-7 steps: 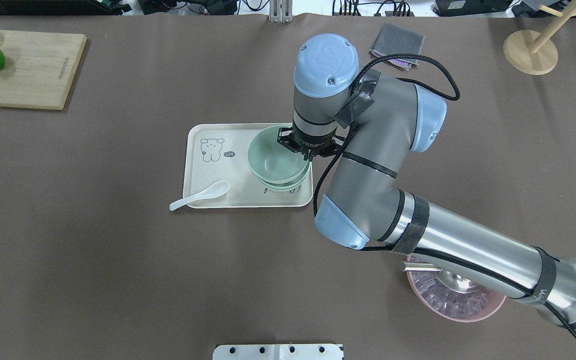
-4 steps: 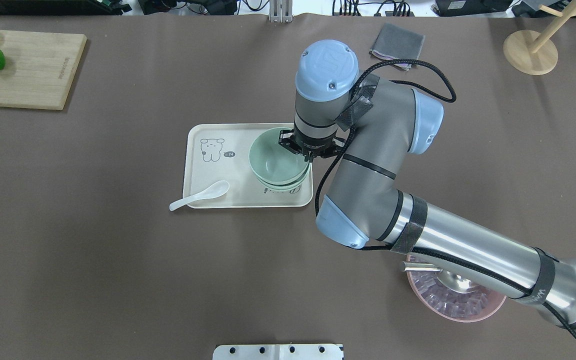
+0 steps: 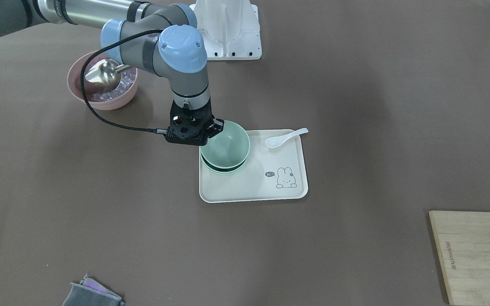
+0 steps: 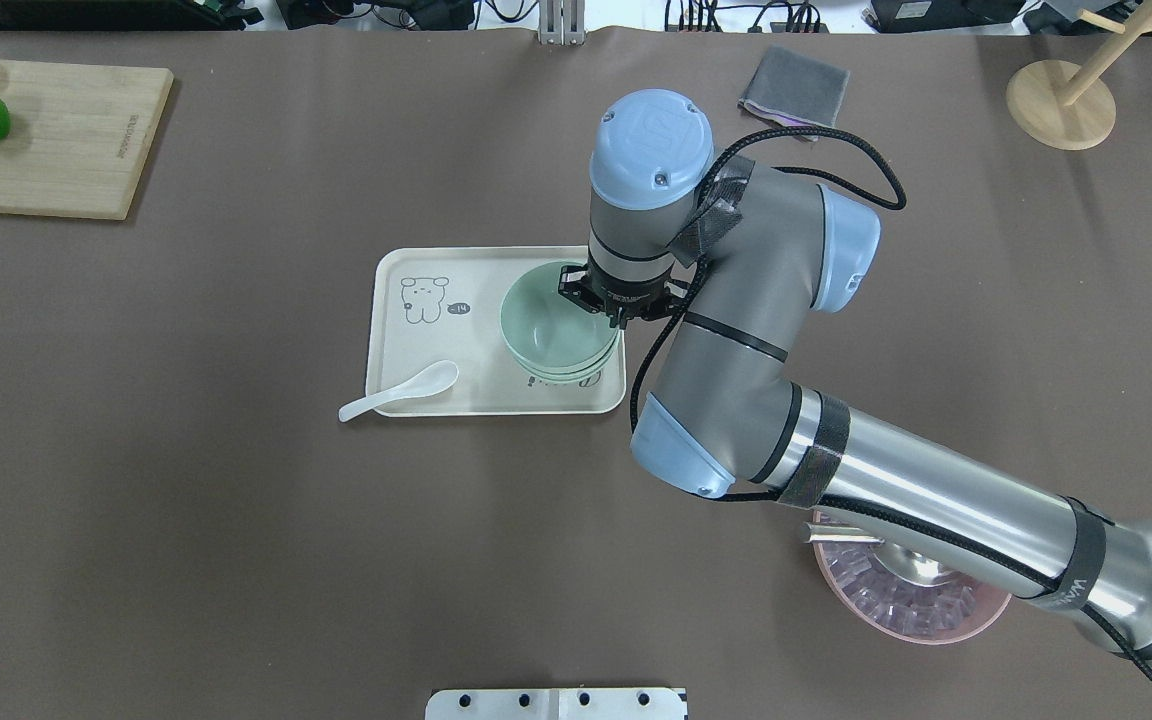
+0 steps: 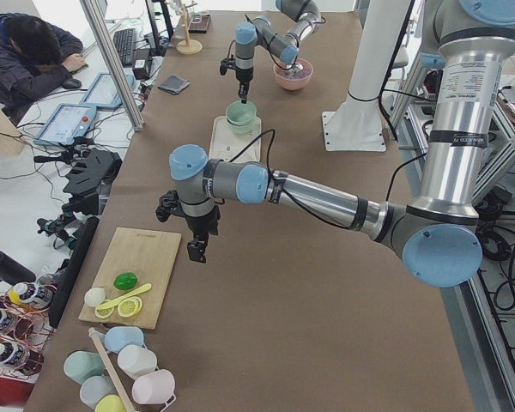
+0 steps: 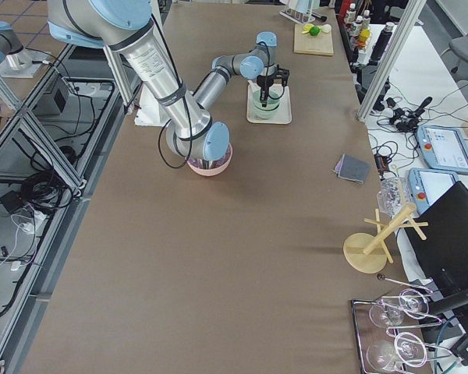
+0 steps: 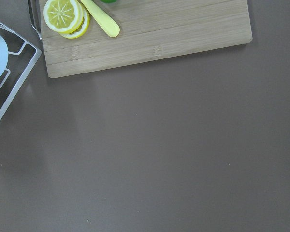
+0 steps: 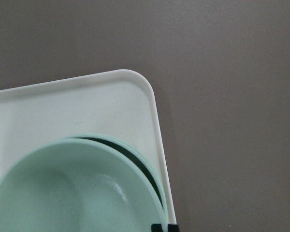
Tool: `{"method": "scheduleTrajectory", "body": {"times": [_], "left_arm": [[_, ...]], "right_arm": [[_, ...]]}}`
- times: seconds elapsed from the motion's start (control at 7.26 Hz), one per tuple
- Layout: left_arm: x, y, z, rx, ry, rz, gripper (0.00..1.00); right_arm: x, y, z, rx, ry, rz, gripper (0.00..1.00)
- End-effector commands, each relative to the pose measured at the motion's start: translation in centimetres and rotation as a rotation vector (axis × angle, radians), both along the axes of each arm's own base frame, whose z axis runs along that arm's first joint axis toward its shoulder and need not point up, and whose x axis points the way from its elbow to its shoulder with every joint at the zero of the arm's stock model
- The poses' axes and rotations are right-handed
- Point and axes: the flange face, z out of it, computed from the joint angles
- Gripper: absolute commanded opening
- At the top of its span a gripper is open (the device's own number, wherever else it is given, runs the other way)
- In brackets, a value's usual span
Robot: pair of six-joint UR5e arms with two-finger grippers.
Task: Stack green bowls together
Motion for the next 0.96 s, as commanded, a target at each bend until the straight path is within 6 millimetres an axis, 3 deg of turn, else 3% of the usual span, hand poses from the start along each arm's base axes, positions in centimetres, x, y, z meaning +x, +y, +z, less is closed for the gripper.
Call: {"method": "scheduleTrajectory", "body": {"times": [0.0,0.83], "left_arm": [[0.00,-0.01,0.02,0.000,0.000,0.000,0.98],[0.08,-0.01,0.02,0.000,0.000,0.002,0.98]], "right_arm": [[-0.19,0.11,0.09,0.004,0.002,-0.009,0.00],[-0.29,-0.10,0.59,0.018,0.011,-0.024,0.00]]}}
